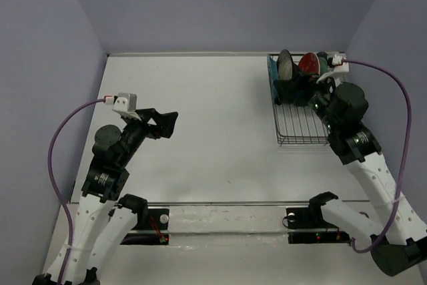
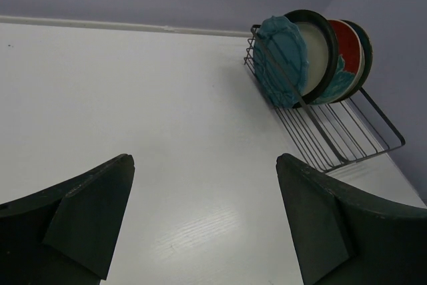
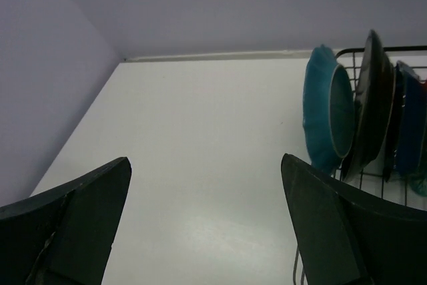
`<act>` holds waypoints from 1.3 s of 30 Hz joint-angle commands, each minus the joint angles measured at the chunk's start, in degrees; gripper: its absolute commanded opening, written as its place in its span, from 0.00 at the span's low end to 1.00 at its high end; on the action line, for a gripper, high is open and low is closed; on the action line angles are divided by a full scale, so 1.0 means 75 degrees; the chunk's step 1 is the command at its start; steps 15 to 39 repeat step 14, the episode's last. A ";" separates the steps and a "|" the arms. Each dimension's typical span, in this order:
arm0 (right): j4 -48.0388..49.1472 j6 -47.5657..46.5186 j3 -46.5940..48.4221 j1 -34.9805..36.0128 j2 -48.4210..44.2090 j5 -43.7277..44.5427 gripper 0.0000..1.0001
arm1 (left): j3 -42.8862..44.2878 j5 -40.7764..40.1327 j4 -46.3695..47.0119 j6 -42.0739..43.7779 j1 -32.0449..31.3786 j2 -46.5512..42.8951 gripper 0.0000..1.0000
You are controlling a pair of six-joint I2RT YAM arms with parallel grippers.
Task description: Load the plates into the dish rack
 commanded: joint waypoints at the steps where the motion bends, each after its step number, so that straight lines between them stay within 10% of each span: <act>1: 0.0157 0.0331 -0.1206 -0.0025 -0.1704 -0.1704 1.00 | -0.0060 -0.0161 0.0517 -0.0192 -0.0038 -0.0400 0.99; 11: -0.0335 0.0378 -0.2379 -0.0025 -0.4674 -0.0443 1.00 | 0.0280 -0.0384 0.0505 -0.0415 -0.0038 -0.1174 0.99; 39: -0.0487 0.0436 -0.2345 -0.0025 -0.4664 -0.0546 1.00 | 0.0186 -0.0360 0.0494 -0.0450 -0.0038 -0.1268 0.99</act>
